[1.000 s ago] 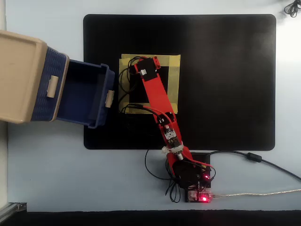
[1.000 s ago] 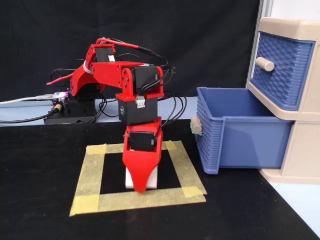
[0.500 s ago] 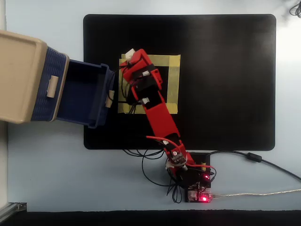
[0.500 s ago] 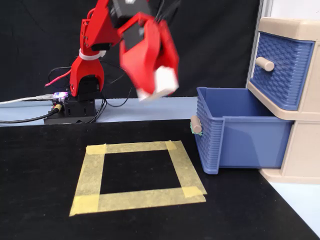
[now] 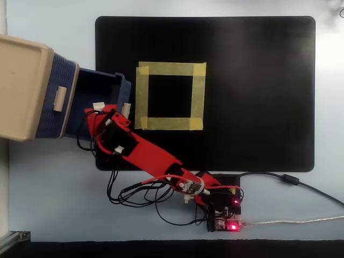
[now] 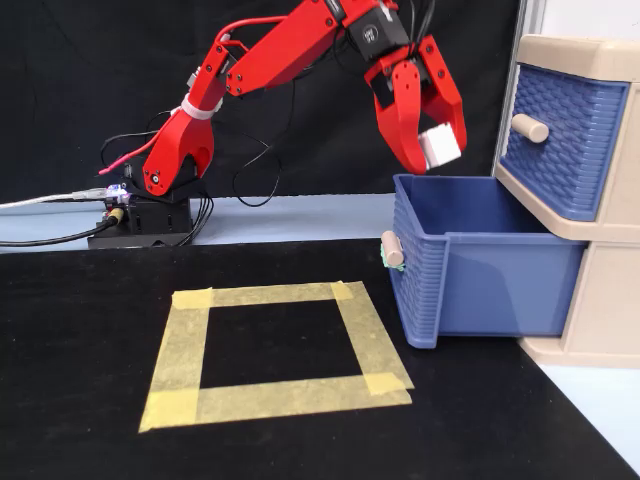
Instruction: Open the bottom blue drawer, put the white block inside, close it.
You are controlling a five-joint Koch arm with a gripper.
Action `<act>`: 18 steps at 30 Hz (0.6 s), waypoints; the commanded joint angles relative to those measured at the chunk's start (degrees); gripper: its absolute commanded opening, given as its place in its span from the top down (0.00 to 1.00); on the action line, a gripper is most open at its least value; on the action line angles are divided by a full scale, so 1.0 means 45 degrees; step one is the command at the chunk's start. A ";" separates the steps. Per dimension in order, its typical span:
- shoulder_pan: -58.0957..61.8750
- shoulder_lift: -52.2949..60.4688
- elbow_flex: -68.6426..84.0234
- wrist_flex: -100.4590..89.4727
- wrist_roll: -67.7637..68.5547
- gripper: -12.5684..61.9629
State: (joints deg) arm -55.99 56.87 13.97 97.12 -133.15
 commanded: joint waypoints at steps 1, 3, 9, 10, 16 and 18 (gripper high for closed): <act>-0.0117 0.0000 -0.0293 -0.0352 -0.0293 0.83; -0.0117 -0.0430 -0.0293 -0.1055 -0.0273 0.56; -0.0098 -0.0586 -0.0332 -0.2266 -0.0273 0.38; -0.0078 0.0000 -0.0371 -0.2109 -0.0273 0.38; 0.1270 0.3789 -0.0156 0.2832 0.0254 0.38; 0.2617 0.4102 0.0176 0.4102 0.0625 0.38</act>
State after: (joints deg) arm -46.58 72.95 14.33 109.78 -132.10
